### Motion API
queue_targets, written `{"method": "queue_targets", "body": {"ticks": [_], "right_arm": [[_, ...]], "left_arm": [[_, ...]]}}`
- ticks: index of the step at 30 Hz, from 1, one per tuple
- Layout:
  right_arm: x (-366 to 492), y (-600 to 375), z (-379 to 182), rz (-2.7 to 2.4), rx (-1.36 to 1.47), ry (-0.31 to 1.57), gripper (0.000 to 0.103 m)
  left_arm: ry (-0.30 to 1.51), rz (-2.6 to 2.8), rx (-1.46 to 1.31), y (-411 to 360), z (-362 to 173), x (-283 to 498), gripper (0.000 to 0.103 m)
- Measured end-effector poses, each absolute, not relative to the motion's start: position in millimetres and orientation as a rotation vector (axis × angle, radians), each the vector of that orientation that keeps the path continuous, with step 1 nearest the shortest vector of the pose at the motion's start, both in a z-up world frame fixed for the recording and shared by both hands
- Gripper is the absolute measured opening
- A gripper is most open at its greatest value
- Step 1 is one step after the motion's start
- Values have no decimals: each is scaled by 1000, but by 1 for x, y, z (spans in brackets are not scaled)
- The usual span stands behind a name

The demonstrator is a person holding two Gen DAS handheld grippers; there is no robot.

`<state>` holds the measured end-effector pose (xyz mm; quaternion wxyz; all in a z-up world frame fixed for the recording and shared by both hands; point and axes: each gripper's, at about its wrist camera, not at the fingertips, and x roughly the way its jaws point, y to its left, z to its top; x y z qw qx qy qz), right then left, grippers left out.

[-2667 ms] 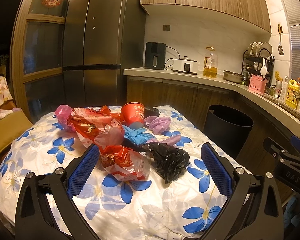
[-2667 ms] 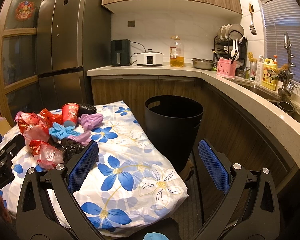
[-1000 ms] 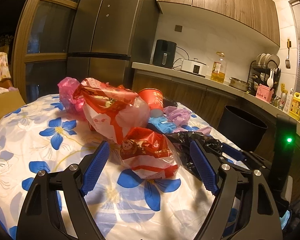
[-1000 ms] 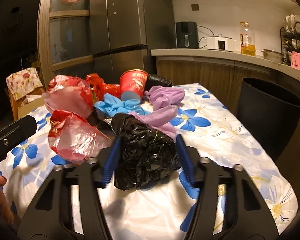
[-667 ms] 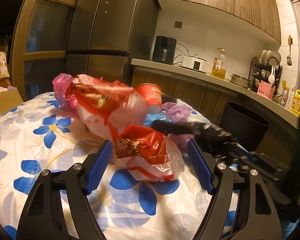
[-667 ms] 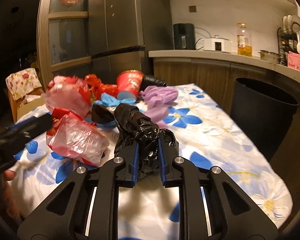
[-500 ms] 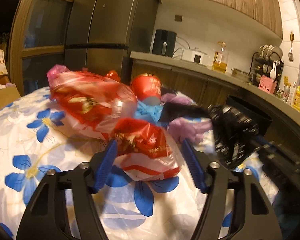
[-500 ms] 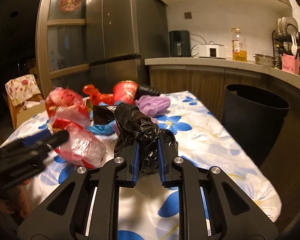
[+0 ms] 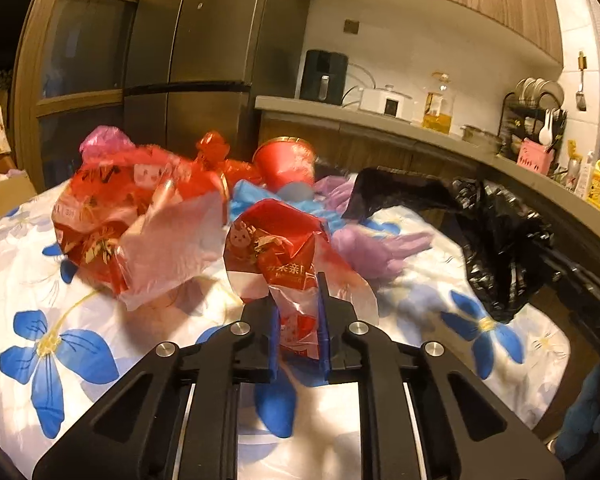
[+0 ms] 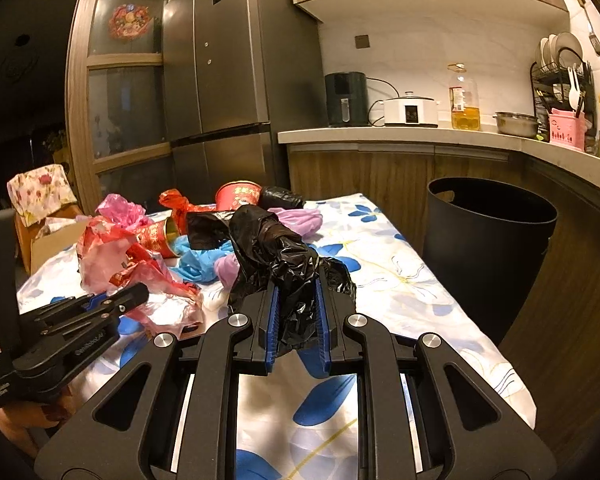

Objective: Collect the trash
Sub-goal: 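Grasp the red printed bag with the left gripper while the right carries the black bag to the bin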

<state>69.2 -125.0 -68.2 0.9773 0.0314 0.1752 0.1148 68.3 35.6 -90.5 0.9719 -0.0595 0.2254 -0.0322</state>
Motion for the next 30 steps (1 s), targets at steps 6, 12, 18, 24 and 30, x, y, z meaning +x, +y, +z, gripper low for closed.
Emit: {"method": "queue_targets", "body": {"ticks": [6, 12, 18, 24, 30], "right_arm": [[65, -139, -56, 212, 73, 322, 16], [69, -160, -46, 171, 86, 309, 16], [78, -194, -33, 95, 114, 286, 16], [95, -234, -19, 7, 134, 252, 16], [115, -277, -6, -89, 162, 220, 16]], "left_arm": [[400, -85, -95, 18, -64, 64, 14], [388, -114, -75, -7, -43, 80, 14], [380, -170, -72, -40, -22, 101, 14], [349, -239, -64, -78, -2, 125, 13], [324, -303, -56, -117, 15, 152, 13]]}}
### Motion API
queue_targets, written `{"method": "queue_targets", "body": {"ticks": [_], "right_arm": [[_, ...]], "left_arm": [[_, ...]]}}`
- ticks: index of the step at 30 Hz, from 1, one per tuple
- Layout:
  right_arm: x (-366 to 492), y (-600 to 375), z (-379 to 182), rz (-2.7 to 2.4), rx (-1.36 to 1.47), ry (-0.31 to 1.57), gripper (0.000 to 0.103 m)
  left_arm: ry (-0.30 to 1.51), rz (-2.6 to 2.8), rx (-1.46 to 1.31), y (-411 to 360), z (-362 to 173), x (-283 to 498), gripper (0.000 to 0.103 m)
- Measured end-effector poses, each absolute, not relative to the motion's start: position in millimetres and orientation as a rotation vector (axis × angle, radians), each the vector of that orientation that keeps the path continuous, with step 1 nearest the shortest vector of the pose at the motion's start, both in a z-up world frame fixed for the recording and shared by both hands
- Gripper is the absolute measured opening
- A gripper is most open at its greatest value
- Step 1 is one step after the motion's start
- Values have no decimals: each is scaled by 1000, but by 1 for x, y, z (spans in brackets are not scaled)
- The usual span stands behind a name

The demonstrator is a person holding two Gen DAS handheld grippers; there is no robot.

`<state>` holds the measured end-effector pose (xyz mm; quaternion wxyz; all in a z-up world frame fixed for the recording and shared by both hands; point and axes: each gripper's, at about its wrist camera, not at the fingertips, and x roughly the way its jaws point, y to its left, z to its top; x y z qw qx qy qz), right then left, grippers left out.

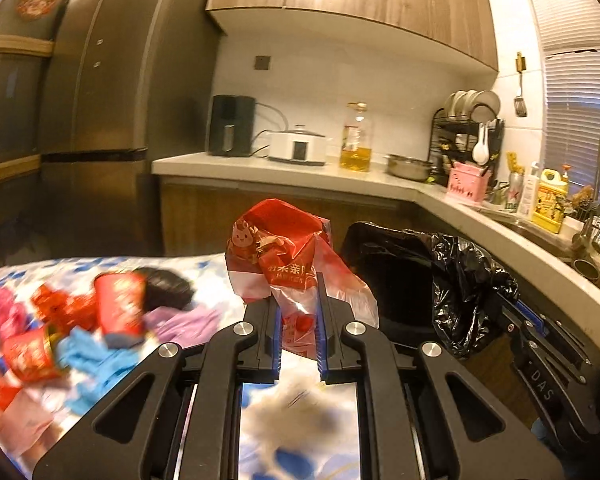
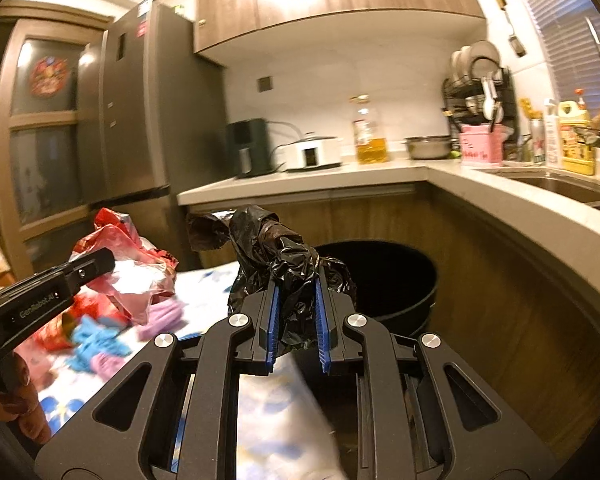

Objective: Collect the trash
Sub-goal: 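Grasp the red printed bag with the left gripper while the right carries the black bag to the bin, then open the right gripper over the black bin to drop the black bag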

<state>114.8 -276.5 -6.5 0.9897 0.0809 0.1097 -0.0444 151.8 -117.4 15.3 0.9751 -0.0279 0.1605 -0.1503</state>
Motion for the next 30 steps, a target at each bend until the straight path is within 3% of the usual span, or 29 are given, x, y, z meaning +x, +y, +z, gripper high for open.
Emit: {"method": "queue_targets", "body": {"ticks": [14, 30], "right_arm": [[163, -340, -3, -207, 196, 232, 15], [208, -352, -17, -227, 191, 270, 16]], "left_arm": [[333, -444, -36, -199, 16, 218, 14], [378, -489, -13, -225, -5, 263, 18]]}}
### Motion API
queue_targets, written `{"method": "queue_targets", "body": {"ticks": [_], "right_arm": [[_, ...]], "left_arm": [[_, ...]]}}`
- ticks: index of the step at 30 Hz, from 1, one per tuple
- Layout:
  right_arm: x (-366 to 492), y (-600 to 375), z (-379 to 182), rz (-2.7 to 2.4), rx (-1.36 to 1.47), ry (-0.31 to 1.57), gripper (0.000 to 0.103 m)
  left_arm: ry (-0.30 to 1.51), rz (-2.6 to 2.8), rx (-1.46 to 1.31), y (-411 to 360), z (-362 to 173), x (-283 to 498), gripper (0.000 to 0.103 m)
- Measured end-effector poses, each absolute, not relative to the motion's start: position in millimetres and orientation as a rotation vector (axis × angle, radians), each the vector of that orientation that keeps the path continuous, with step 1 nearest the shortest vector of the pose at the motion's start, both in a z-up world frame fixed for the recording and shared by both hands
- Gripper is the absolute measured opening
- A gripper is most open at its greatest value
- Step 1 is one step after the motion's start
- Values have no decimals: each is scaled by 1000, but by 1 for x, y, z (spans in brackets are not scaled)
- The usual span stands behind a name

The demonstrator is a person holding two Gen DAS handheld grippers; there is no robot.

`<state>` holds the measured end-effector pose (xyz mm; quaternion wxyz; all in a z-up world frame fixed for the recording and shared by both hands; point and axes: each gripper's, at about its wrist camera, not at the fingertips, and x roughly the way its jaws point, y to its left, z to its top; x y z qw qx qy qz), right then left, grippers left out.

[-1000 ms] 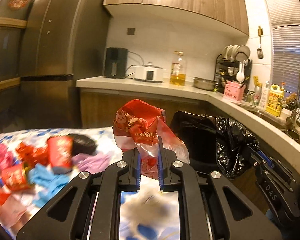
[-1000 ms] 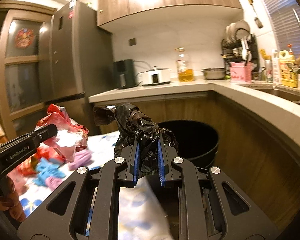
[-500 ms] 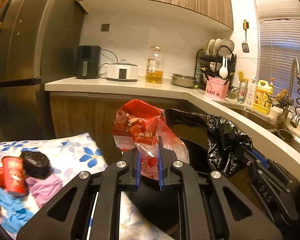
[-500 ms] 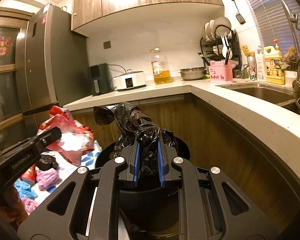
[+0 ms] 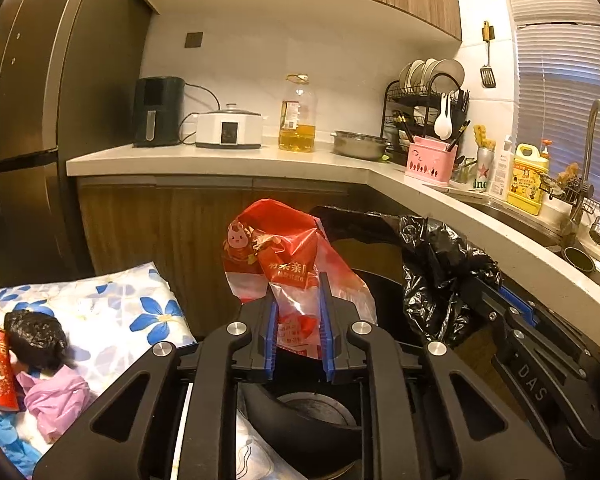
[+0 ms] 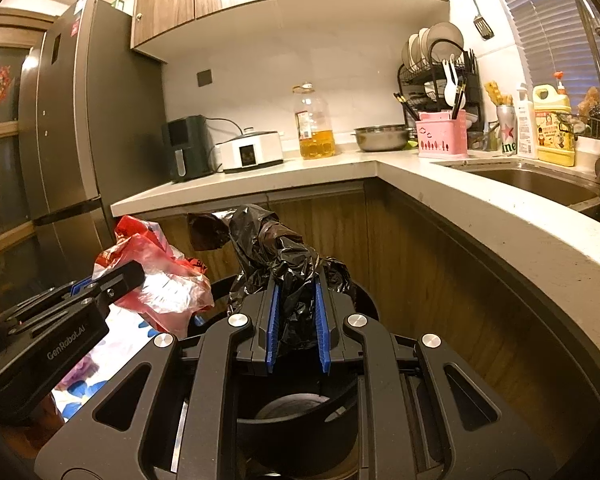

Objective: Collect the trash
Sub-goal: 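Open the right gripper over the black bin to drop the black bag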

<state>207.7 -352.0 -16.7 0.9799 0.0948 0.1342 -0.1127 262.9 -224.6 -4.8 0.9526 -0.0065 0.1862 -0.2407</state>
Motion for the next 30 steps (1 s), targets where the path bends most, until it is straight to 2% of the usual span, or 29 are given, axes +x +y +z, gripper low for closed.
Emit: {"method": "queue_targets", "body": {"ticks": [9, 11, 13, 18, 24, 30], "right_arm": [[218, -357, -21, -230, 196, 290, 21], [220, -358, -21, -228, 195, 294, 28], [221, -359, -22, -229, 192, 296, 39], [220, -360, -22, -243, 198, 293, 50], [215, -356, -23, -255, 181, 302, 63], [208, -348, -21, -263, 166, 307, 75]], "left_arm": [[402, -503, 6, -231, -13, 273, 24], [405, -502, 8, -231, -15, 274, 33], [395, -495, 1, -229, -14, 274, 48], [380, -443, -19, -217, -15, 272, 73], [405, -380, -55, -200, -17, 271, 85], [420, -333, -31, -193, -19, 262, 88]]}}
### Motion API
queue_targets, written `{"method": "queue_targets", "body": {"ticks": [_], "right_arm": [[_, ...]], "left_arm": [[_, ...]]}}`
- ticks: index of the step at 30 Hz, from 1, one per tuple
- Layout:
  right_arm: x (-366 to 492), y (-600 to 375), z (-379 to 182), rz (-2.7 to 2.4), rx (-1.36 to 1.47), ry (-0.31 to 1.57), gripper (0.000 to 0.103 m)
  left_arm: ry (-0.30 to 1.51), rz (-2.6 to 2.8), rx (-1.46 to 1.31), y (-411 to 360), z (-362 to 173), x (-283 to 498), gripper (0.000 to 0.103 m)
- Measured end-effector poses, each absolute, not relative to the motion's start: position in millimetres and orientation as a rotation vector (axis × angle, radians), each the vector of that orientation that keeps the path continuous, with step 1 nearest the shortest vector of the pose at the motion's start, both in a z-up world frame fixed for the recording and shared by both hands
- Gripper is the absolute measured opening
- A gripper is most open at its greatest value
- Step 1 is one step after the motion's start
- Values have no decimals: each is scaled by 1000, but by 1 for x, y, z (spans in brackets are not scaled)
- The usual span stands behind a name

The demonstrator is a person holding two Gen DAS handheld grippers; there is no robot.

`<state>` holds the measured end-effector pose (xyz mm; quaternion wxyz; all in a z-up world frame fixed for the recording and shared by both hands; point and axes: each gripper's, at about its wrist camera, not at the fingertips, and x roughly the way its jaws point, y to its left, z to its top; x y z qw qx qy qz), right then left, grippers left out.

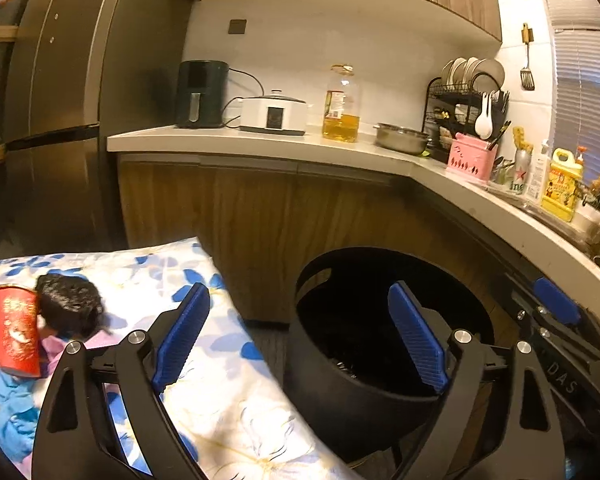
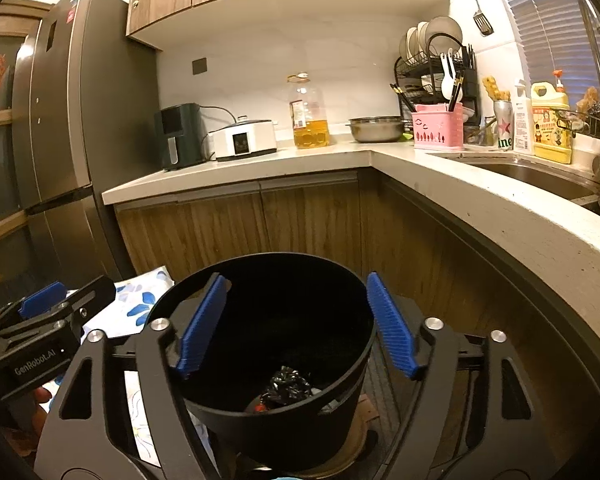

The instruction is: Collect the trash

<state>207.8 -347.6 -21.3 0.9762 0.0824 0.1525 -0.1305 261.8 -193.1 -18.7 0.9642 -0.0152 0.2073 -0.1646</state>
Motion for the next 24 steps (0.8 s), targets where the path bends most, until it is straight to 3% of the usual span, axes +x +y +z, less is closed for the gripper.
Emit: {"method": "queue_targets", "body": {"ticks": [17, 24], "right_arm": [[171, -330, -7, -296, 142, 302, 84], [152, -311, -7, -273, 143, 295, 85]], "left_arm": [[428, -260, -53, -155, -13, 223, 90], [418, -213, -63, -131, -15, 197, 95]]}}
